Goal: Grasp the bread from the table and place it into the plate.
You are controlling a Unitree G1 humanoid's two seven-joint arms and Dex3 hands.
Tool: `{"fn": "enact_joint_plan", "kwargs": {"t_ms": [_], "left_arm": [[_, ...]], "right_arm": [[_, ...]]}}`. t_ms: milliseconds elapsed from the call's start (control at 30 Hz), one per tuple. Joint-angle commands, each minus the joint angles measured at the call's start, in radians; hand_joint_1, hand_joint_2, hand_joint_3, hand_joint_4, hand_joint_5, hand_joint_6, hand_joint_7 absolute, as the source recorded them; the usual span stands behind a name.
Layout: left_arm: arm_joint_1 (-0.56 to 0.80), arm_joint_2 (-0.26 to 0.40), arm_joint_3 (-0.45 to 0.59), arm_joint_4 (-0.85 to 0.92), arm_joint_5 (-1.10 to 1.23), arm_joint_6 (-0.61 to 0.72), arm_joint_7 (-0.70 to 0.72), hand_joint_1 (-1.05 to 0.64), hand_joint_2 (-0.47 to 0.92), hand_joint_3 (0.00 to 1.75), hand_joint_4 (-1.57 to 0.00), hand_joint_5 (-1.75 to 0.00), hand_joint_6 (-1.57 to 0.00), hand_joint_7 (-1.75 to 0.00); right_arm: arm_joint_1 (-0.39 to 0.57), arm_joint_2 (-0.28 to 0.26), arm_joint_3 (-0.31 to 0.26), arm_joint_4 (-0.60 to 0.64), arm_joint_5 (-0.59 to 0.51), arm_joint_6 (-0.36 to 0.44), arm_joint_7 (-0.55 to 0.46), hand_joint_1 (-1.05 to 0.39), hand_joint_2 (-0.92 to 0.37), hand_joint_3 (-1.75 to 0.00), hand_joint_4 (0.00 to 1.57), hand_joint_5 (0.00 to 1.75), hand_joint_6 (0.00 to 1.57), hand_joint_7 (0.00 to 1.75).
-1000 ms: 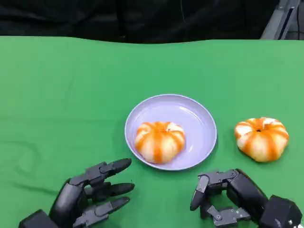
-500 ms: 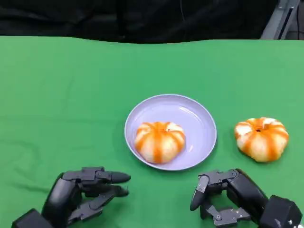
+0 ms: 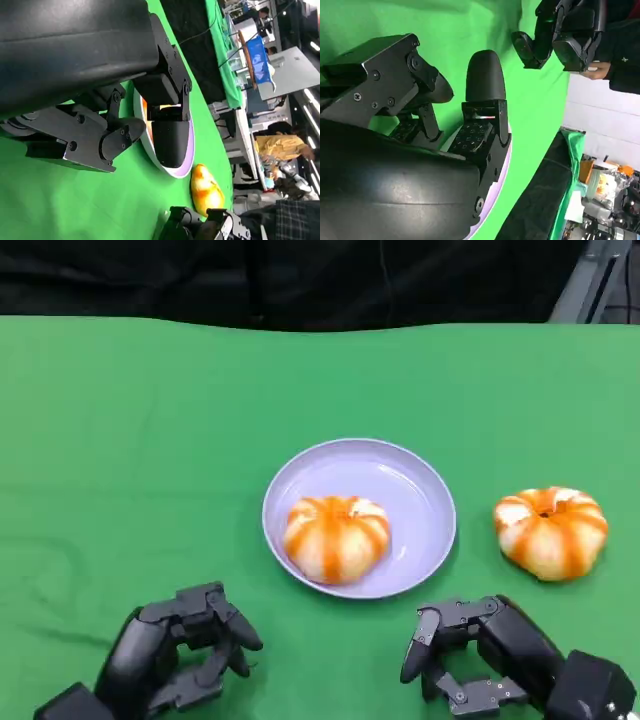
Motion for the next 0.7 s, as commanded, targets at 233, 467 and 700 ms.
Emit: {"fn": "enact_joint_plan", "kwargs": {"t_ms": [233,467,700], "left_arm": [[0.012,-0.006,-0.016,0.008,0.028,-0.026,0.010,0.01,0.70,0.89,-0.75,-1.53,-0.79,-1.26],[0.012,-0.008,-0.029,0.012,0.015,-0.030,-0.008,0.01,0.69,0.88,-0.75,-1.52,-0.80,-1.26],[0.017,-0.006,-0.036,0.006,0.005,-0.027,-0.019,0.01,0.68,0.90,-0.75,-1.52,-0.79,-1.26]], "right_arm": [[-0.002,-0.011,-0.005,-0.001,0.007,0.010,0.000,0.20,-0.55,-1.09,0.99,1.39,0.97,1.09],[-0.002,-0.010,-0.005,0.001,0.007,0.002,0.001,0.22,-0.56,-1.08,0.98,1.39,0.97,1.09],[0.002,-0.012,-0.004,-0.003,0.000,0.000,-0.007,0.20,-0.57,-1.07,0.98,1.39,0.97,1.07]]}}
